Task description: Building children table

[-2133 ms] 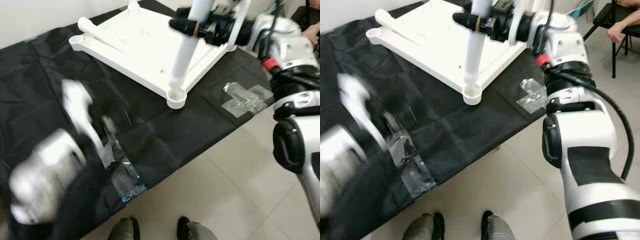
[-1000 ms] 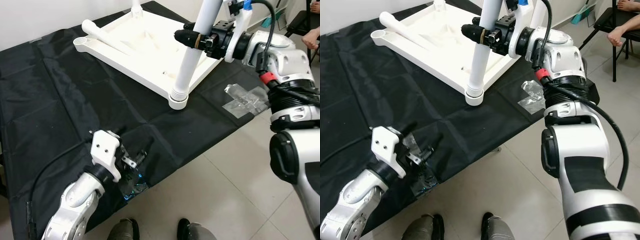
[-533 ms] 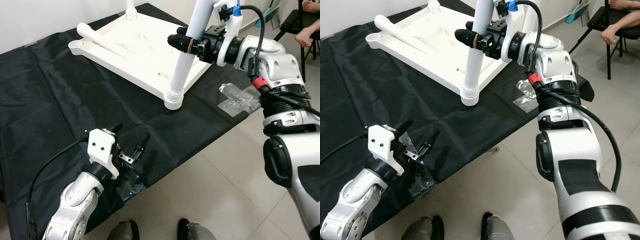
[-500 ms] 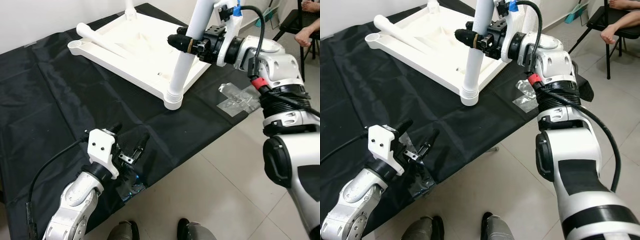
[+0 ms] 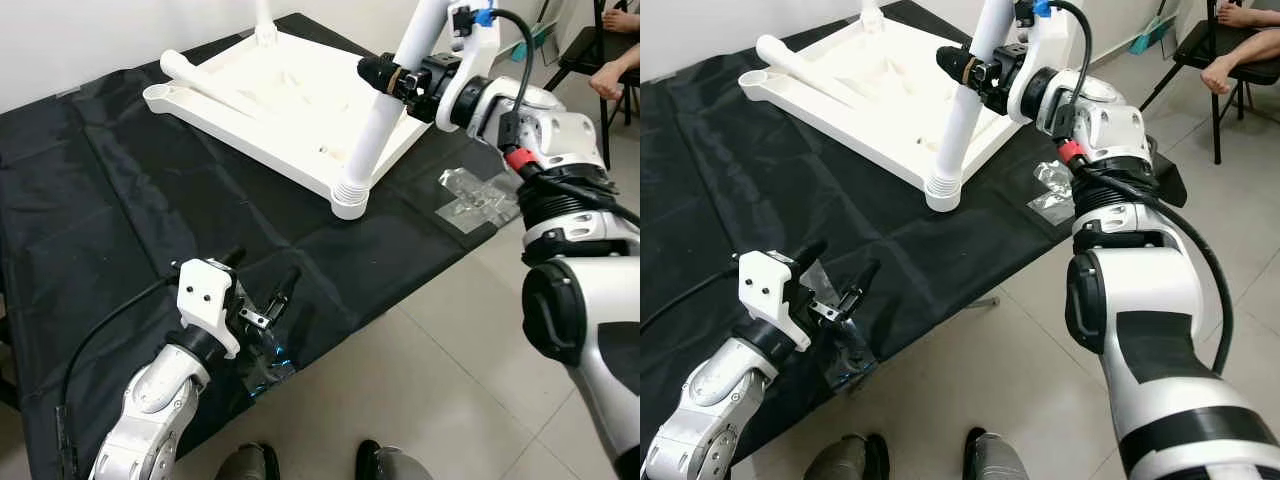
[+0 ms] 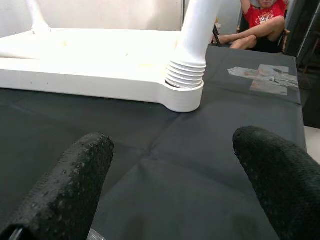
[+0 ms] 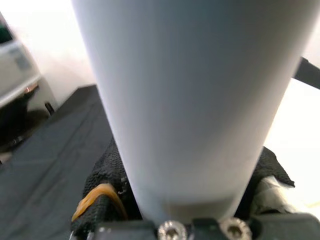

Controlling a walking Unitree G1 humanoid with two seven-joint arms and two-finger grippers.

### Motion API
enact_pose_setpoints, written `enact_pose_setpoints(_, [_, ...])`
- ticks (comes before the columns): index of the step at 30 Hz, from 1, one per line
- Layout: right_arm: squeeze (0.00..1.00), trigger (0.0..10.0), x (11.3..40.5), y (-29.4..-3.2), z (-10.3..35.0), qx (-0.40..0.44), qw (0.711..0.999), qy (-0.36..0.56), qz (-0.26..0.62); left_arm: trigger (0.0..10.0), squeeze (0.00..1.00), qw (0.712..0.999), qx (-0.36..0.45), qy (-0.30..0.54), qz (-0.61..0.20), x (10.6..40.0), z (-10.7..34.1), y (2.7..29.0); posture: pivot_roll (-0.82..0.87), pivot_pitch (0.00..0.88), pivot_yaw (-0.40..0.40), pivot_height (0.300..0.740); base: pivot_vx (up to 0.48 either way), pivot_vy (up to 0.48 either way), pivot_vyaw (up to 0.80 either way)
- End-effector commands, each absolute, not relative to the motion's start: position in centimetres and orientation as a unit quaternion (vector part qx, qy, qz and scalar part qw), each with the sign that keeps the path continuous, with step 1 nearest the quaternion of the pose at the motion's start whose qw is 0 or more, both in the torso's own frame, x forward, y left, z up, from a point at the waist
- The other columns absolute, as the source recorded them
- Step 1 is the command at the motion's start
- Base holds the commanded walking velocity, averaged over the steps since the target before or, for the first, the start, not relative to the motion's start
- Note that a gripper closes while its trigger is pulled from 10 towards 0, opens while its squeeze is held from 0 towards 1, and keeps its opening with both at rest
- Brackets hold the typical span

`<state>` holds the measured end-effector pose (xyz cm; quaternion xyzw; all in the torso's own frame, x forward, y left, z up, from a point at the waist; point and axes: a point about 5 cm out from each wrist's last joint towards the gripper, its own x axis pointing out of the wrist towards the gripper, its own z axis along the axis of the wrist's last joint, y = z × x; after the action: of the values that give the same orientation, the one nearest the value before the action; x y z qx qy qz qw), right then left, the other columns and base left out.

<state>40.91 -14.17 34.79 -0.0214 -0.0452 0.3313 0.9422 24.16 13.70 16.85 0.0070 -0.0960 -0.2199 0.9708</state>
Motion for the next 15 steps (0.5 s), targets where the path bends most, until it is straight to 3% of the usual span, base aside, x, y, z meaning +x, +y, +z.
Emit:
enact_pose_setpoints(1, [0.0,10.0,41.5,-14.0,33.1,-0.068,0.952,-0.003,0.3,10.0,0.0,0.971,0.011,-0.09,-0.221,23.9,16.5,13.6,-0.02,0.24,0.003,0.74,0.0,0.0,0.0])
enact_pose_setpoints(9, [0.0,10.0,41.6,-13.0,33.5,-0.096,0.951,-0.024,0.294,10.0,0.0,0.971,0.011,-0.09,-0.221,23.8,16.6,13.6,-0.02,0.244,0.003,0.74,0.0,0.0,0.0])
enact_pose_setpoints(12, [0.0,10.0,41.4,-12.4,34.6,-0.112,0.942,-0.09,0.302,10.0,0.0,0.972,0.011,-0.088,-0.219,23.8,16.6,13.6,-0.02,0.244,0.0,0.74,0.0,0.0,0.0])
enact_pose_setpoints(14, [0.0,10.0,40.5,-13.7,37.3,-0.104,0.937,-0.18,0.281,10.0,0.0,0.977,0.001,-0.086,-0.194,24.2,17.2,14.1,0.0,0.225,-0.012,0.74,0.0,0.0,0.0])
enact_pose_setpoints(15, [0.0,10.0,40.5,-13.7,37.3,-0.104,0.937,-0.18,0.281,10.0,0.0,0.977,0.001,-0.086,-0.194,24.2,17.2,14.1,0.0,0.225,-0.012,0.74,0.0,0.0,0.0])
